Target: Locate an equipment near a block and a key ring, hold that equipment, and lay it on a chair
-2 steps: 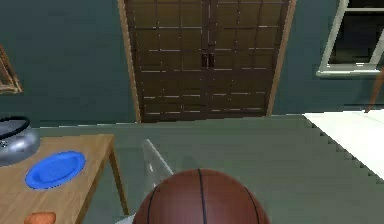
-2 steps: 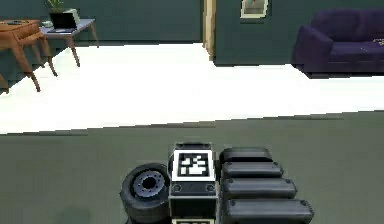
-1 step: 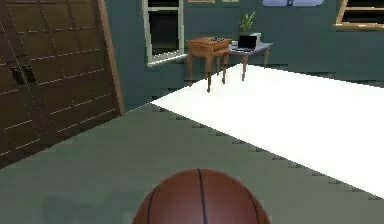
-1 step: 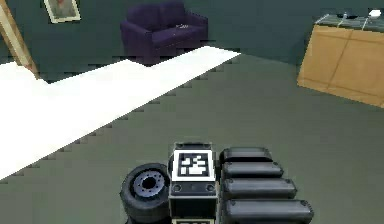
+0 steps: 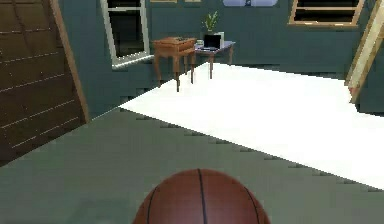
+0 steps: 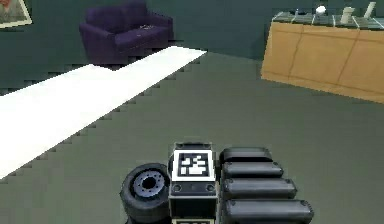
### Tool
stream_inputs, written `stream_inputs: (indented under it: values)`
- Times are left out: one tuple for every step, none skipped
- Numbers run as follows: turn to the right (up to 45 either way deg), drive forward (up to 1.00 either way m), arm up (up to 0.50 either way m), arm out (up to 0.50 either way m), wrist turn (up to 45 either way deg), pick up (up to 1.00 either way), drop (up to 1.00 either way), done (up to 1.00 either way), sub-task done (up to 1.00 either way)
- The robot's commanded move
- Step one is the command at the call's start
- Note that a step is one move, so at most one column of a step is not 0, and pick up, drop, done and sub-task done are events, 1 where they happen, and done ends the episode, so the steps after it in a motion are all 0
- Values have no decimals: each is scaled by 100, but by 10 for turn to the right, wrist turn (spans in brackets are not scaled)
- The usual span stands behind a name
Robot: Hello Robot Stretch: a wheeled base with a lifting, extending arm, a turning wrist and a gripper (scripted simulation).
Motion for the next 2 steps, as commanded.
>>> stream_inputs:
  values:
    - [-450,0,0,0,0,0,0,0,0]
    - [-450,0,0,0,0,0,0,0,0]
